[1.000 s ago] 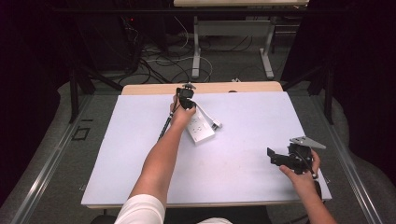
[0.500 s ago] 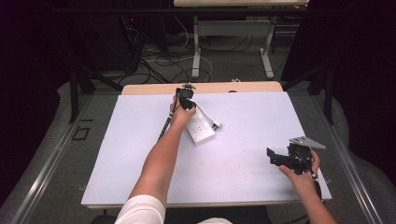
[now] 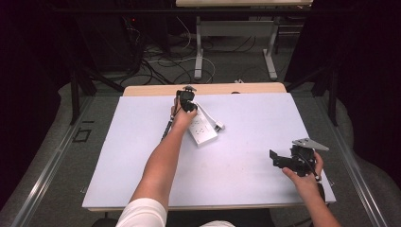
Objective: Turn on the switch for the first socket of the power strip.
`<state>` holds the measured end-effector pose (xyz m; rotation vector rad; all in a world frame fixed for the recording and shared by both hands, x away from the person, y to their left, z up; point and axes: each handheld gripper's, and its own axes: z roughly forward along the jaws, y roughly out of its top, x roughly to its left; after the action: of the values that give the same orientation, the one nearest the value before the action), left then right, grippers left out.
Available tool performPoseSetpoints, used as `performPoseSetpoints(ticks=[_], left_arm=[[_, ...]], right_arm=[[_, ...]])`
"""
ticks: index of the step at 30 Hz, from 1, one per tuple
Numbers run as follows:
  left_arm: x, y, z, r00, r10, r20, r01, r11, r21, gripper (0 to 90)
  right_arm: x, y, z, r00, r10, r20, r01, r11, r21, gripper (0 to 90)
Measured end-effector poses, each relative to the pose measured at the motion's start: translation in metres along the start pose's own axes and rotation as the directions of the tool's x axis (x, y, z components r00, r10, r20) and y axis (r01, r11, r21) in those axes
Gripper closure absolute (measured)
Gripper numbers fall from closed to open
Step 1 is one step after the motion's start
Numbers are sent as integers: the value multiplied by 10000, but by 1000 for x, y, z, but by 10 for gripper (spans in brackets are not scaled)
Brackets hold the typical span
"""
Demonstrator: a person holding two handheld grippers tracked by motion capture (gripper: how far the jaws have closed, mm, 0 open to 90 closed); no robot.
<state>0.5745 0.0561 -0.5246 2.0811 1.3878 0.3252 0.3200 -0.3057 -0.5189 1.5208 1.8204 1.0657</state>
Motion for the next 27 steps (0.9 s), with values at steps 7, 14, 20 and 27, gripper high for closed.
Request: performPoseSetpoints(ticks=[7,14,20,27], left_arm=[[-1,0,0,10000,-80,-60,80,10000,-5,896],[-2,0,-1,10000,-11,-97,12,10000,75,873],[-2,1,-5,9998,10,-188,-7,9999,141,836],[-1,2,-11,9997,-34,-234,38,9999,154,783]], right_arm=[[-1,0,0,10000,-85,-8,85,10000,9,66],[-1,0,1,10000,-40,72,40,10000,-61,66],[0,0,1,10000,1,47,-1,10000,-29,66],[0,0,1,10000,-6,26,6,10000,-29,66]])
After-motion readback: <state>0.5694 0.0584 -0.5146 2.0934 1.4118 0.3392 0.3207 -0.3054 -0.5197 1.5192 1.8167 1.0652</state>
